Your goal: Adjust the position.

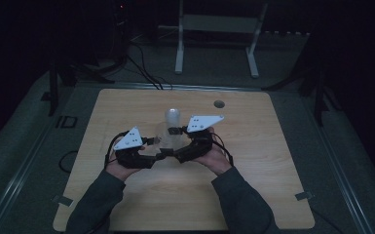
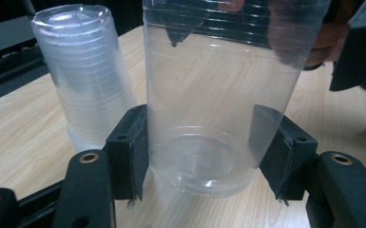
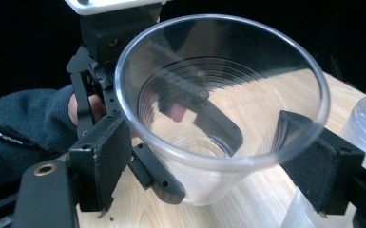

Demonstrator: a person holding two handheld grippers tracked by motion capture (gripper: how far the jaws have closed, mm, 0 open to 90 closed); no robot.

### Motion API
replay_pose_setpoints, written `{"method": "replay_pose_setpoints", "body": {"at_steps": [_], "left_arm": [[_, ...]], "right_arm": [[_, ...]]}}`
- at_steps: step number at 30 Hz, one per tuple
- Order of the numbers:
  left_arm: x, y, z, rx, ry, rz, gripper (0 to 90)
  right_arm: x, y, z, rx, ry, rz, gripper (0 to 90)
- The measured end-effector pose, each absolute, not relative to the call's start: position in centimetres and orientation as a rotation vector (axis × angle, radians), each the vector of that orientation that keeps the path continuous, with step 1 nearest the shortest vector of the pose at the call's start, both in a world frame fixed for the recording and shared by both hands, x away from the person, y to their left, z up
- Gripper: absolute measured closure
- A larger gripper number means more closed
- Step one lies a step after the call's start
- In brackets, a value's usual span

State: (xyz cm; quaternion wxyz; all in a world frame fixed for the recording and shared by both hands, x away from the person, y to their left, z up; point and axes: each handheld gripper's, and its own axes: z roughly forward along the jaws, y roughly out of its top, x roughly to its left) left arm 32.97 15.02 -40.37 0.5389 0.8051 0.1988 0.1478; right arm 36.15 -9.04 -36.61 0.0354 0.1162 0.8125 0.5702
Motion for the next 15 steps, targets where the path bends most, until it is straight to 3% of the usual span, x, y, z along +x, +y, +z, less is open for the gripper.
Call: {"method": "replay_pose_setpoints", "body": {"at_steps": [15], "left_arm": [[32.89,14.93,-40.42,1.87,0.471,0.316,40.8]], "right_arm": [[36.27,-9.72,-36.7,0.382,2.425,1.919,19.4]]}}
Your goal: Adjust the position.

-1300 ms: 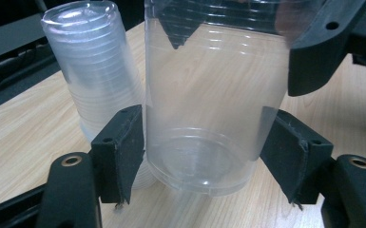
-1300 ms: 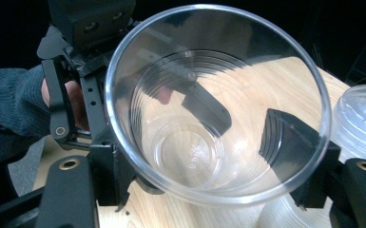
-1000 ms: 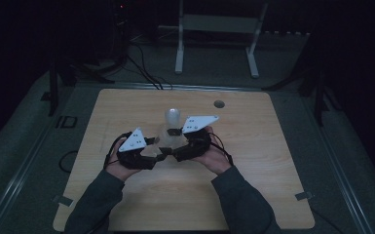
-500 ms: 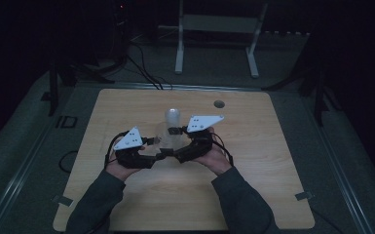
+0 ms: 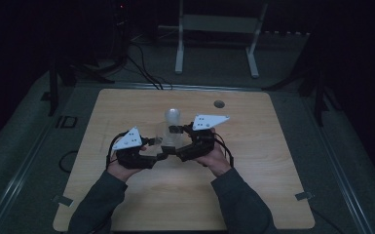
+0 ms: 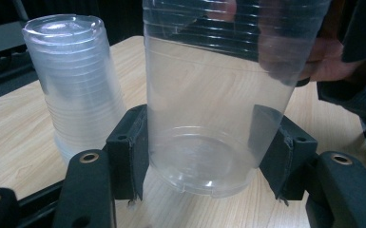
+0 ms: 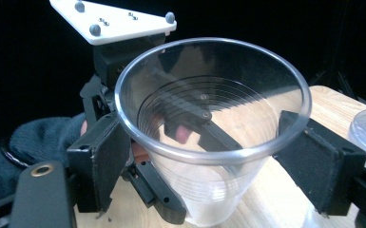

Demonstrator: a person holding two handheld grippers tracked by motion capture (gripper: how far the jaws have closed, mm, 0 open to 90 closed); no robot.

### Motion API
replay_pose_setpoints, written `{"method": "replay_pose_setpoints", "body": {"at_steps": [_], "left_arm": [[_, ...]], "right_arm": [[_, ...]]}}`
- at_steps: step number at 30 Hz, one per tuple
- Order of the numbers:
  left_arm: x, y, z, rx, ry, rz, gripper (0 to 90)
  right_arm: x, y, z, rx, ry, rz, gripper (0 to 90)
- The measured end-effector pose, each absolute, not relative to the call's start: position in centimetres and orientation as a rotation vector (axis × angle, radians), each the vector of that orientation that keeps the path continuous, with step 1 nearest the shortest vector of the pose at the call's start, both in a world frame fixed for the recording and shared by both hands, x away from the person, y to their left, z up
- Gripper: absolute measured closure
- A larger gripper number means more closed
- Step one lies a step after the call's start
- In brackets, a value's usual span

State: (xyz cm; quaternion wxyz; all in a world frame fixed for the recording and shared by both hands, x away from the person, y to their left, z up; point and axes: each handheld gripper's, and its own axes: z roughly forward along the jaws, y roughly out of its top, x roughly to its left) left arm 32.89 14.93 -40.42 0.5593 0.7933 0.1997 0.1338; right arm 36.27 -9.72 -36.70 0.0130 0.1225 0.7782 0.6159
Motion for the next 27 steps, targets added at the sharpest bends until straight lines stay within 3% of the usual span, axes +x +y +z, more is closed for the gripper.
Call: {"method": "replay_pose_setpoints", "body": {"at_steps": [27], "left_arm": [[33.4,14.71,-41.38,1.738,0.452,0.134,40.9]], "right_arm": [[36.43,-9.65,-36.64,0.388,2.366,2.063,19.0]]}}
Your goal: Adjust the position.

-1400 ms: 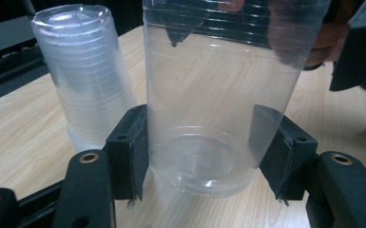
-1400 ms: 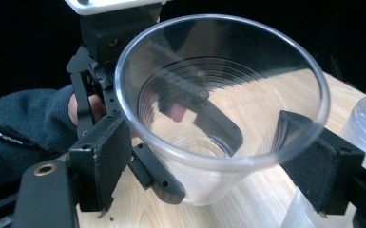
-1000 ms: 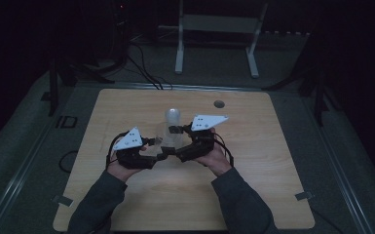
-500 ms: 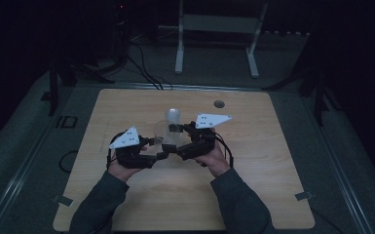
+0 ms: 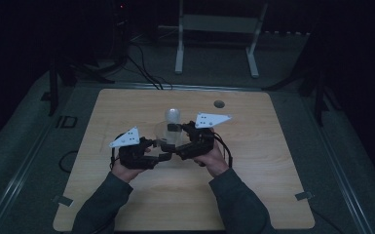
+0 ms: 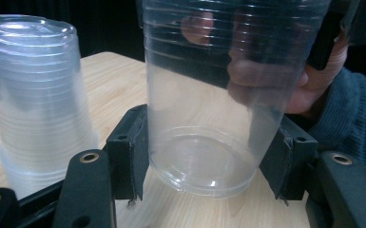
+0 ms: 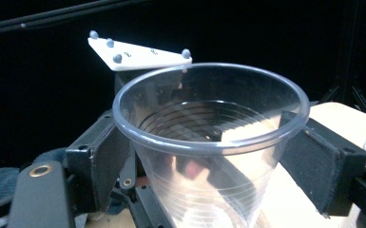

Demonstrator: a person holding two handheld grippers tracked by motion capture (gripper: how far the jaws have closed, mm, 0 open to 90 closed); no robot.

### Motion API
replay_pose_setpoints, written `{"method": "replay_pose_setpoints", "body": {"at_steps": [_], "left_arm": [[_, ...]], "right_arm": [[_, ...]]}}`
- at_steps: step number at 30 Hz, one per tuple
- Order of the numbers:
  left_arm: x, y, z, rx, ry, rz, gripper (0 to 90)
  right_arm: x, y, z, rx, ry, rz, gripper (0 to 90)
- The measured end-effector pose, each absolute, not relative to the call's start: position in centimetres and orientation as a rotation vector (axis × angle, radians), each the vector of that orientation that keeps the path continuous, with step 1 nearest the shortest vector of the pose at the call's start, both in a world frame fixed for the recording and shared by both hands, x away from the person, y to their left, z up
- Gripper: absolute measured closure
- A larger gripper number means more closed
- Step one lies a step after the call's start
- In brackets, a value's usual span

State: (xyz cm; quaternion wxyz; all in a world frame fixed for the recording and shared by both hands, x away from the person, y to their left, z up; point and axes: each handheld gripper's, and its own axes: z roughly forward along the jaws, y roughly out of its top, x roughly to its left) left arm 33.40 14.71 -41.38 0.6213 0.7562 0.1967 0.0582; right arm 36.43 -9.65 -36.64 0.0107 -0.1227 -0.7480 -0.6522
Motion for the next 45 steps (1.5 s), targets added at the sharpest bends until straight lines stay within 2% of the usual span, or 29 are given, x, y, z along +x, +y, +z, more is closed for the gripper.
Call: {"method": "replay_pose_setpoints", "body": {"at_steps": [11,31,40,45], "left_arm": [[33.56,14.62,-41.84,1.714,0.439,0.089,40.8],[33.61,14.6,-41.95,1.721,0.44,0.078,40.4],[33.65,14.68,-41.9,1.733,0.474,0.108,28.8],[33.69,15.01,-41.82,1.731,0.488,0.124,26.2]], "right_arm": [[36.4,-9.51,-36.43,-0.359,-2.325,-2.045,19.4],[36.37,-9.57,-36.39,-0.347,-2.342,-2.053,27.3],[36.38,-9.7,-36.31,-0.361,-2.363,-2.066,27.7],[36.47,-9.94,-36.26,-0.382,-2.373,-2.08,27.9]]}}
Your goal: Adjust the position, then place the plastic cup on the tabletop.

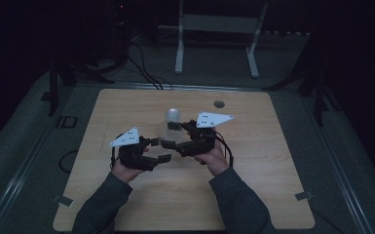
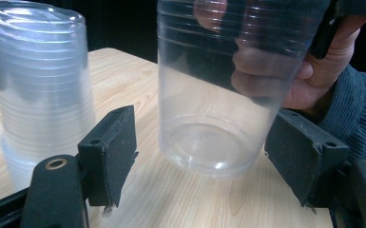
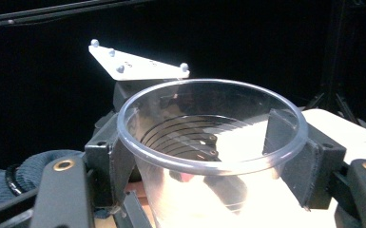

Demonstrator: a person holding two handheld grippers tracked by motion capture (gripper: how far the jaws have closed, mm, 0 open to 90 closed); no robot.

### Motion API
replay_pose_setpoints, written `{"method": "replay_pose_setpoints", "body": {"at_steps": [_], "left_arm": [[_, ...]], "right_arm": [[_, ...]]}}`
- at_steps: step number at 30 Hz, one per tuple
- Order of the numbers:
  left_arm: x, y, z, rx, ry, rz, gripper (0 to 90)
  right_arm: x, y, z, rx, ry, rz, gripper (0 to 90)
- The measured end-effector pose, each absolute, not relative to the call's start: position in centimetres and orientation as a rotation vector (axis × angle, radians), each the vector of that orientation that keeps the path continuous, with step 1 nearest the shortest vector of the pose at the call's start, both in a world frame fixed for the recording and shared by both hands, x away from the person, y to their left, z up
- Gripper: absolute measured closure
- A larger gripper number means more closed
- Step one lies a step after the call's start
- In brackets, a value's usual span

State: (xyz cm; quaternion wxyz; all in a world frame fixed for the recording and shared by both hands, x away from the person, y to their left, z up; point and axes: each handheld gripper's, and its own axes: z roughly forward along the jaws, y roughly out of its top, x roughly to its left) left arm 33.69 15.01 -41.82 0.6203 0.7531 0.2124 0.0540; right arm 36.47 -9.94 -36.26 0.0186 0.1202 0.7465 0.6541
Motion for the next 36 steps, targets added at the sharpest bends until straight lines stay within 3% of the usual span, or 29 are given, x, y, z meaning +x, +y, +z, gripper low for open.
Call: {"method": "replay_pose_setpoints", "body": {"at_steps": [36], "left_arm": [[33.6,17.5,-41.3,1.694,0.573,0.222,26.1]], "right_arm": [[35.4,-11.6,-36.0,0.411,2.237,1.792,28.0]]}}
